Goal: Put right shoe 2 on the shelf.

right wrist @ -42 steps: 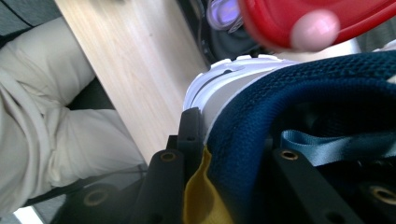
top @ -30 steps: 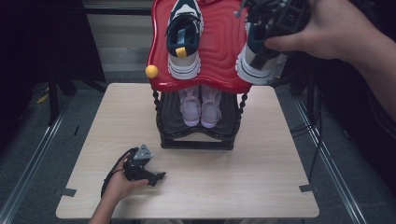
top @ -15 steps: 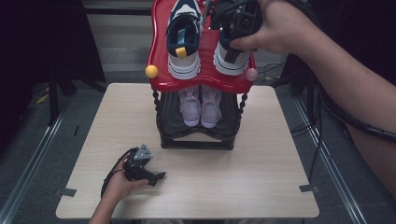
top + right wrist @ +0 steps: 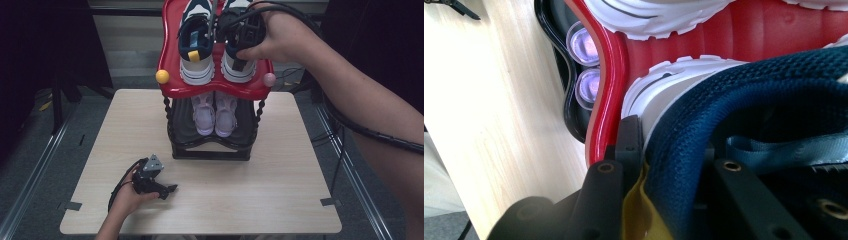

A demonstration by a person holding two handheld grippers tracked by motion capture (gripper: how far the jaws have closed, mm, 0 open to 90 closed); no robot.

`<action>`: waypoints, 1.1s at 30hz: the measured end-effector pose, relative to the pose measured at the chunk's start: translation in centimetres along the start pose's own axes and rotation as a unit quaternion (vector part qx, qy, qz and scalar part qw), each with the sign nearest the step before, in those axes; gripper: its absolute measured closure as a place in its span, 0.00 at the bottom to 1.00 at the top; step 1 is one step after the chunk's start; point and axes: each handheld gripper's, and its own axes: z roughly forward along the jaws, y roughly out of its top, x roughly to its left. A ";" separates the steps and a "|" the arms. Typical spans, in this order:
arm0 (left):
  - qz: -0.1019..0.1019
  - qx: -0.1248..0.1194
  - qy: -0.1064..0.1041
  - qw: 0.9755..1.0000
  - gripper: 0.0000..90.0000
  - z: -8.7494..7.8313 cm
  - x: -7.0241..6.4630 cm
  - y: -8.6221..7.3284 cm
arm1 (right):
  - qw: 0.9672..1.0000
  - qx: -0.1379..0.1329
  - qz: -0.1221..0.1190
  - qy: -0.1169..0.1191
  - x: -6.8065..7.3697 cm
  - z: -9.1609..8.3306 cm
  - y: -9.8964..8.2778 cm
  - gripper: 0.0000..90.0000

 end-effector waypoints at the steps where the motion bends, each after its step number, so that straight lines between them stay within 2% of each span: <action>1: 0.000 0.000 0.001 1.000 0.00 0.0 0.0 0.0 | 1.000 -0.003 -0.003 0.001 -0.1 0.1 0.1 0.84; 6: 0.000 0.000 0.002 1.000 0.00 0.0 0.0 0.0 | 1.000 -0.003 0.001 0.003 -0.3 0.5 0.4 0.83; 9: 0.000 0.000 0.000 1.000 0.00 0.0 0.0 0.0 | 1.000 -0.007 0.007 0.014 -0.4 0.7 0.5 0.83; 16: 0.002 0.000 0.002 1.000 0.00 0.0 0.0 0.0 | 1.000 0.000 0.002 0.013 -0.4 1.1 1.0 0.83; 25: 0.001 0.000 0.003 1.000 0.00 0.0 0.0 0.0 | 1.000 -0.014 0.012 0.023 -0.7 1.1 0.5 0.82; 33: 0.000 0.001 0.002 1.000 0.00 0.0 0.0 0.0 | 0.999 -0.026 0.023 0.022 -0.7 1.1 0.1 0.81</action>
